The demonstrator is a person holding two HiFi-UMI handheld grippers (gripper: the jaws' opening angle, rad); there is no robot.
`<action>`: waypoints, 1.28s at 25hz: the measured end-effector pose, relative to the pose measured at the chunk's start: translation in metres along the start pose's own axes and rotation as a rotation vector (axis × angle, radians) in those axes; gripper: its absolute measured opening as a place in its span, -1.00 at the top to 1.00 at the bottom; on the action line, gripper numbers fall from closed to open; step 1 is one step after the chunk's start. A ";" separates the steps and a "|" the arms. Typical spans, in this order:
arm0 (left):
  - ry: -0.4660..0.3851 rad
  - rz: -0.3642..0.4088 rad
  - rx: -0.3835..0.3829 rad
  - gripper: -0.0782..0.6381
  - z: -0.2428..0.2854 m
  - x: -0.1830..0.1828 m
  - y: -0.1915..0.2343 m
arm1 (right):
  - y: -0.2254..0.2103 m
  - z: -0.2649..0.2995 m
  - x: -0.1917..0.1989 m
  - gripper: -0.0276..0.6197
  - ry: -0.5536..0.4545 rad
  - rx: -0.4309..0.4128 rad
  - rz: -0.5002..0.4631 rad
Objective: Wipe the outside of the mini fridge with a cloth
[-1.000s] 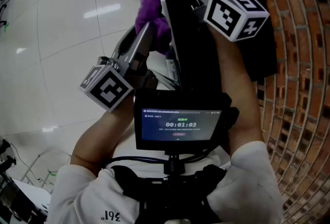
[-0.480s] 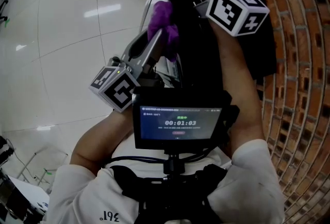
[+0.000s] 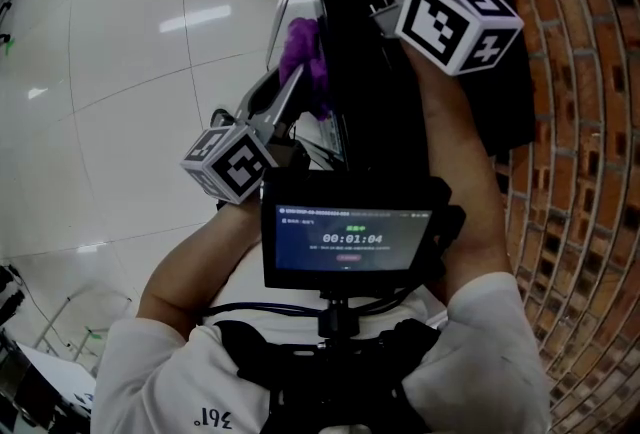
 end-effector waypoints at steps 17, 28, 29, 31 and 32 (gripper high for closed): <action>0.061 -0.013 -0.136 0.45 0.006 0.030 0.063 | 0.002 0.000 -0.003 0.64 -0.007 -0.007 -0.005; 0.095 0.014 -0.195 0.45 0.010 0.051 0.102 | 0.002 0.001 0.000 0.64 -0.004 -0.011 -0.003; 0.097 0.014 -0.200 0.45 0.009 0.054 0.104 | 0.003 0.001 0.000 0.64 -0.004 -0.011 -0.003; 0.100 0.014 -0.205 0.45 0.009 0.057 0.109 | 0.004 -0.001 -0.001 0.64 -0.005 -0.011 -0.004; 0.101 0.014 -0.207 0.45 0.009 0.059 0.112 | 0.004 -0.001 -0.002 0.64 -0.006 -0.010 -0.004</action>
Point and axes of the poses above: the fingertips, and each gripper's own axes: z forward along the fingers, y to its left, x out of its underside, the point moved 7 cm from there along -z, backward along the fingers, and after that the axes turned 4 degrees about -z, right-handed, at the moved point
